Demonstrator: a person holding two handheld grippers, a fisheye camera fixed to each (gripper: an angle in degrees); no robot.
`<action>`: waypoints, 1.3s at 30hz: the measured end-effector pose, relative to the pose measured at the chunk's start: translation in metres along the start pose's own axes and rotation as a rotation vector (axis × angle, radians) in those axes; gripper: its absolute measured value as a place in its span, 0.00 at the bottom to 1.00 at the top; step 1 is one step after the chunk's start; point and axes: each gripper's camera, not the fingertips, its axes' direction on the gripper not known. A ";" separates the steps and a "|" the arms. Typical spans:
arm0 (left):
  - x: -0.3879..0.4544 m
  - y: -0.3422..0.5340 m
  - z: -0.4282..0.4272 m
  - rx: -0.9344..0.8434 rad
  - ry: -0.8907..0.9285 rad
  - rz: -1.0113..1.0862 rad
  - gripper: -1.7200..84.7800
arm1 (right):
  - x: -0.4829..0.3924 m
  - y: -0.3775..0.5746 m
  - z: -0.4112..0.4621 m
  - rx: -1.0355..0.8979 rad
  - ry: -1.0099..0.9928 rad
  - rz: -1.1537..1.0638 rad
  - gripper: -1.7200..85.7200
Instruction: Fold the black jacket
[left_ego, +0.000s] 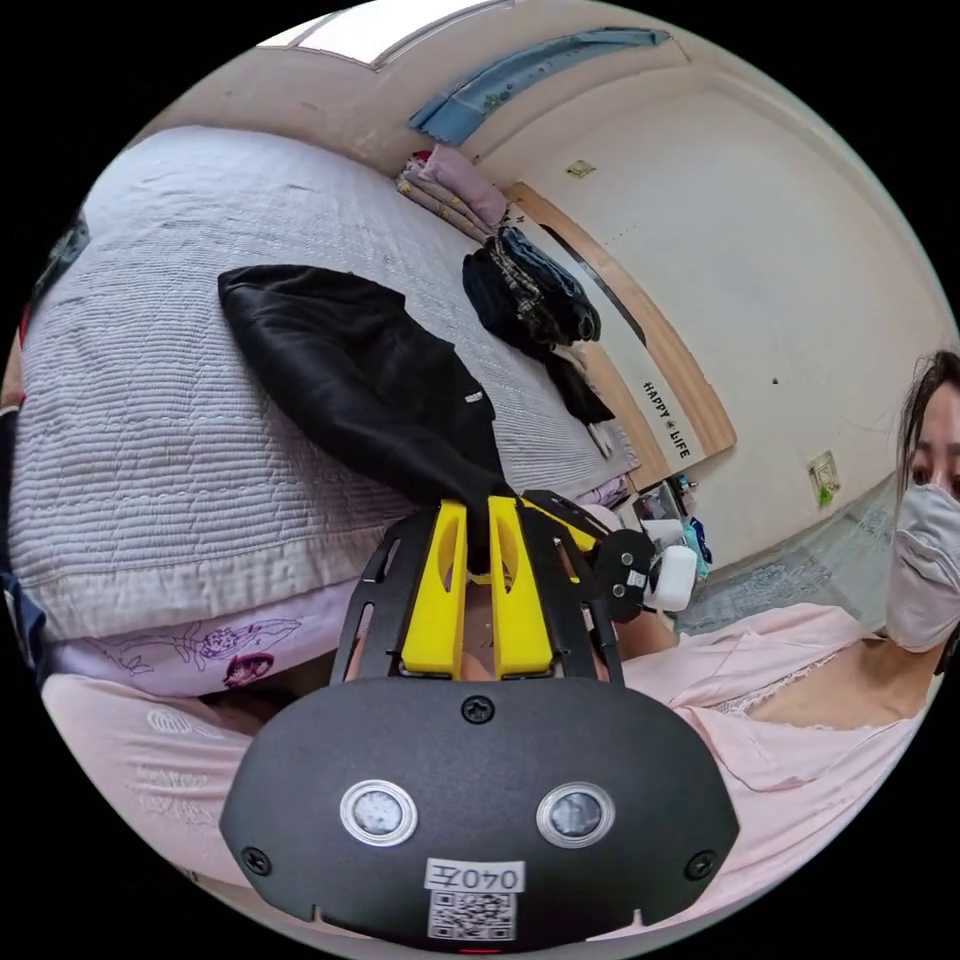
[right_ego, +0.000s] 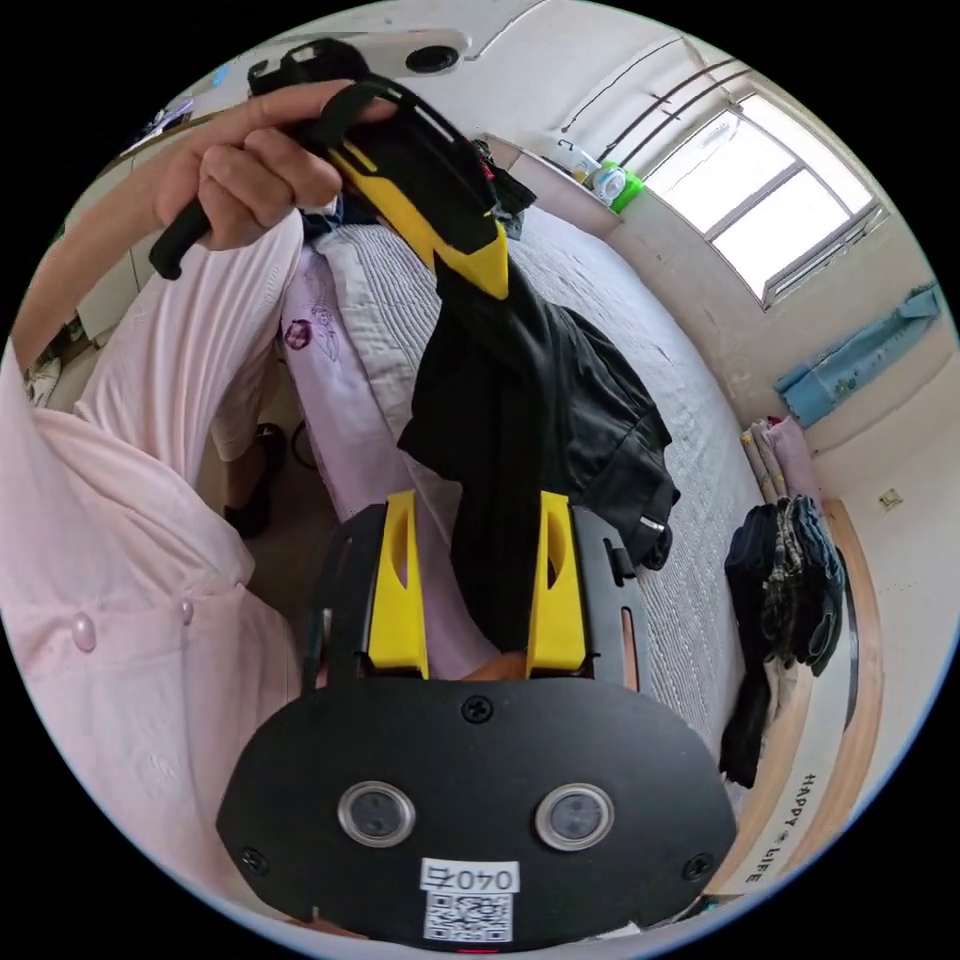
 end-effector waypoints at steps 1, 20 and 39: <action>0.001 -0.001 -0.001 0.002 -0.001 0.004 0.01 | -0.007 -0.004 0.006 -0.022 0.068 -0.009 0.20; -0.042 0.017 -0.032 0.011 0.022 -0.088 0.00 | -0.001 -0.014 -0.026 -0.192 0.431 -0.309 0.07; -0.028 0.012 -0.131 -0.049 0.199 -0.154 0.00 | 0.202 -0.180 -0.283 -0.296 -0.388 -0.595 0.07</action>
